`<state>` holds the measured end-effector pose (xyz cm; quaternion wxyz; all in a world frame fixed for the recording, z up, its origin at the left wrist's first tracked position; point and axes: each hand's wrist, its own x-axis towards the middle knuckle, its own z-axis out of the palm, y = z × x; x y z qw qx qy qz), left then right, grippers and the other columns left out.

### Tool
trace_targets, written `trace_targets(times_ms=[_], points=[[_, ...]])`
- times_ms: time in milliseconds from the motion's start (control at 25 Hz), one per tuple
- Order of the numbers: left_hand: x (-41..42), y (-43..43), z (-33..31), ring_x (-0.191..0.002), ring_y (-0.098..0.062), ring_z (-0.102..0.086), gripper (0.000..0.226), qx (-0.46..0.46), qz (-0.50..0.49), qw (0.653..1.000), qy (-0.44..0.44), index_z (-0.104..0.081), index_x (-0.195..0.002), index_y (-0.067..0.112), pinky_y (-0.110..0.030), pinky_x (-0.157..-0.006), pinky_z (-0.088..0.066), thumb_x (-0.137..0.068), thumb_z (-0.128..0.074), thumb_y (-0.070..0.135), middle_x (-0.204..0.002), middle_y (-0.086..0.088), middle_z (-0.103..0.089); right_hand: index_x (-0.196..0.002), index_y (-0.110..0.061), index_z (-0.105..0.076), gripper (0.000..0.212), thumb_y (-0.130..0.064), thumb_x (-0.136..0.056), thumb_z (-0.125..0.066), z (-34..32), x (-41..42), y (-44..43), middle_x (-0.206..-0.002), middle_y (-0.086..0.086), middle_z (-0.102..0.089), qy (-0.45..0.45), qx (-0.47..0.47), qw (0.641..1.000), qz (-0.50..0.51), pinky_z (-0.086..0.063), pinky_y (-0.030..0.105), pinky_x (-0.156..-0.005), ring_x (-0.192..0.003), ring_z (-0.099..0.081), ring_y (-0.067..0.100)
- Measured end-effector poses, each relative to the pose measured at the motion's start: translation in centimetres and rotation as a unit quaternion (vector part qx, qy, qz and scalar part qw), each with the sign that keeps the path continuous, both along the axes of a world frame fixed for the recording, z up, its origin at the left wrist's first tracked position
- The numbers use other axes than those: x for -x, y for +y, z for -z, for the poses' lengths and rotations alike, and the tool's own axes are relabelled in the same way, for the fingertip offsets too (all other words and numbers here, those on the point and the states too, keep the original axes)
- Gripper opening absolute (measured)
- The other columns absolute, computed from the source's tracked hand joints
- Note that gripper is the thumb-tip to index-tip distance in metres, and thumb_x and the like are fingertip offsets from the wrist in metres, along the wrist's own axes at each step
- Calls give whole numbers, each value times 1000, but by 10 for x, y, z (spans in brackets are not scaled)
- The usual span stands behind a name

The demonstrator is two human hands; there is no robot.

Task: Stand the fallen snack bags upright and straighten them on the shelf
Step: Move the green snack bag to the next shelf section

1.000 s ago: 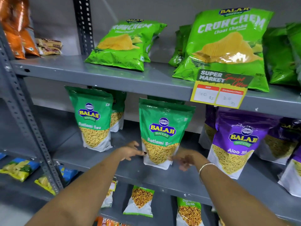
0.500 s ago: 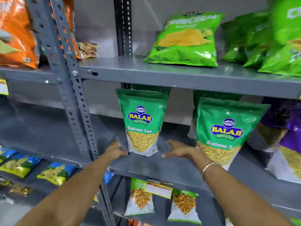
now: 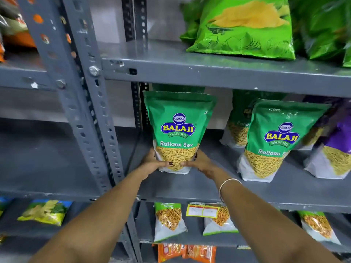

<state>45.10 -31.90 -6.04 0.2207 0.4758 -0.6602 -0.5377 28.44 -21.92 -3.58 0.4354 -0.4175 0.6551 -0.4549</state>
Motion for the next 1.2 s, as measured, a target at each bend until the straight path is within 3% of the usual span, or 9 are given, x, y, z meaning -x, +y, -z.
trace_targets(times_ms=[80, 200, 360, 520, 760, 880, 960, 1080, 1200], points=[[-6, 4, 4, -119, -26, -58, 90, 9, 11, 1000, -9, -47, -128, 8, -42, -103, -46, -48, -84, 26, -129, -9, -61, -132, -4, -43, 71, 5, -70, -75, 0, -1, 5, -135, 17, -56, 16, -17, 1000, 0, -42, 42, -107, -124, -52, 29], [-16, 24, -7, -117, -20, -56, 74, 8, 17, 999, -30, -46, -128, 7, -32, -101, -44, -64, -83, 13, -122, -1, -60, -133, -8, -42, 75, 0, -68, -78, -1, -7, 20, -135, 12, -56, 26, -26, 999, -7, -43, 38, -105, -125, -52, 26], [-29, 50, -15, -121, -23, -56, 71, 22, 19, 998, -57, -48, -129, 8, -32, -100, -45, -66, -82, 13, -130, -7, -61, -133, -5, -44, 70, 2, -70, -75, -8, -19, 43, -131, 7, -57, 57, -32, 997, -40, -42, 29, -99, -119, -53, 20], [-34, 67, -19, -125, -25, -53, 70, 27, 11, 997, -65, -44, -132, 7, -22, -91, -38, -71, -78, 11, -135, -10, -57, -134, -3, -41, 70, 5, -72, -72, -14, -26, 56, -136, 13, -54, 59, -32, 997, -48, -40, 28, -99, -126, -50, 25], [-33, 71, -21, -127, -25, -50, 71, 45, 16, 995, -92, -41, -134, 7, -22, -92, -36, -73, -77, 13, -139, -10, -54, -134, -4, -40, 71, 3, -72, -73, -14, -27, 60, -137, 14, -53, 63, -43, 996, -44, -42, 31, -99, -129, -48, 28], [-34, 73, -23, -127, -25, -50, 68, 42, 24, 994, -95, -43, -133, 7, -21, -91, -36, -74, -76, 13, -138, -10, -54, -133, -4, -41, 66, 2, -75, -71, -18, -31, 65, -135, 12, -54, 72, -50, 995, -45, -50, 11, -71, -121, -51, 22], [-36, 73, -24, -127, -25, -51, 68, 39, 29, 994, -94, -44, -132, 8, -23, -94, -37, -73, -77, 13, -138, -10, -55, -133, -5, -41, 64, -1, -76, -71, -18, -33, 68, -136, 12, -54, 79, -57, 994, -41, -44, 4, -55, -115, -53, 21], [-40, 75, -23, -126, -25, -51, 69, 41, 30, 994, -93, -45, -131, 9, -29, -100, -39, -71, -78, 14, -137, -10, -55, -131, -5, -43, 63, -6, -76, -73, -15, -34, 69, -135, 12, -55, 92, -66, 993, -35, -41, 2, -48, -103, -50, 13], [-40, 78, -23, -128, -24, -50, 70, 39, 32, 995, -91, -43, -134, 9, -26, -97, -37, -73, -77, 12, -139, -9, -54, -130, -4, -46, 60, -6, -76, -73, -14, -35, 70, -134, 13, -57, 99, -64, 993, -33, -42, 1, -45, -104, -52, 16]])
